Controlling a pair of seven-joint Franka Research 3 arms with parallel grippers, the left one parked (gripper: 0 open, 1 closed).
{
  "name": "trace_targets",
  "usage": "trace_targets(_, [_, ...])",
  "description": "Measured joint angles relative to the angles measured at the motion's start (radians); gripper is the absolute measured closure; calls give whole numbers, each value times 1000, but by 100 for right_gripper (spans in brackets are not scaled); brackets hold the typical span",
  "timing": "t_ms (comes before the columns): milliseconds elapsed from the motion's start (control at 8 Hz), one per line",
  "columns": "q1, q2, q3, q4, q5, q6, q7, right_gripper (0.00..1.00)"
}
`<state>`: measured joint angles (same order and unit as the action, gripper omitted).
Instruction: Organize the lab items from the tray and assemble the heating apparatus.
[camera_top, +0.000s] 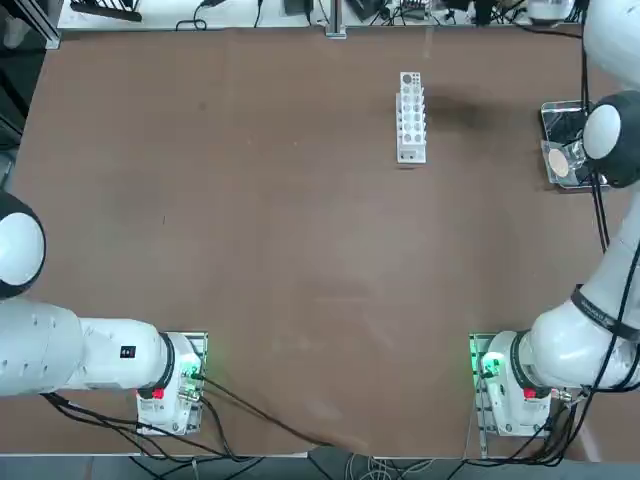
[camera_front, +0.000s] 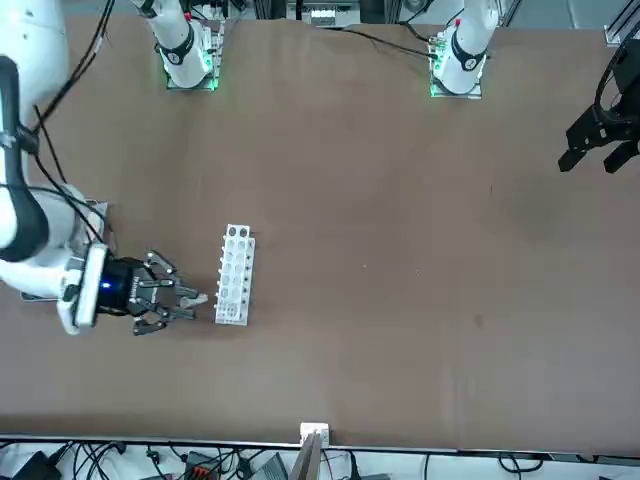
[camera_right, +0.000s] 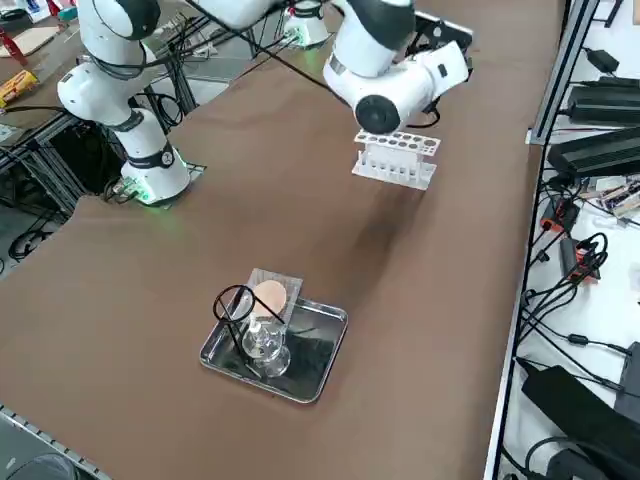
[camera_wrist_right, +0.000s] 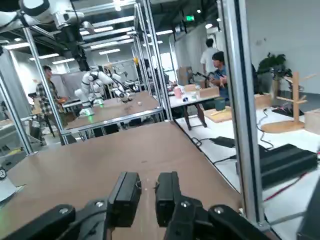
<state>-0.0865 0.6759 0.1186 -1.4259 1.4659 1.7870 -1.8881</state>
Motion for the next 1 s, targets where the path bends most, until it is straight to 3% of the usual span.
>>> trace_targets(625, [20, 75, 0, -1, 133, -35, -194, 77])
trace_targets(1000, [37, 106, -1, -1, 159, -41, -256, 77])
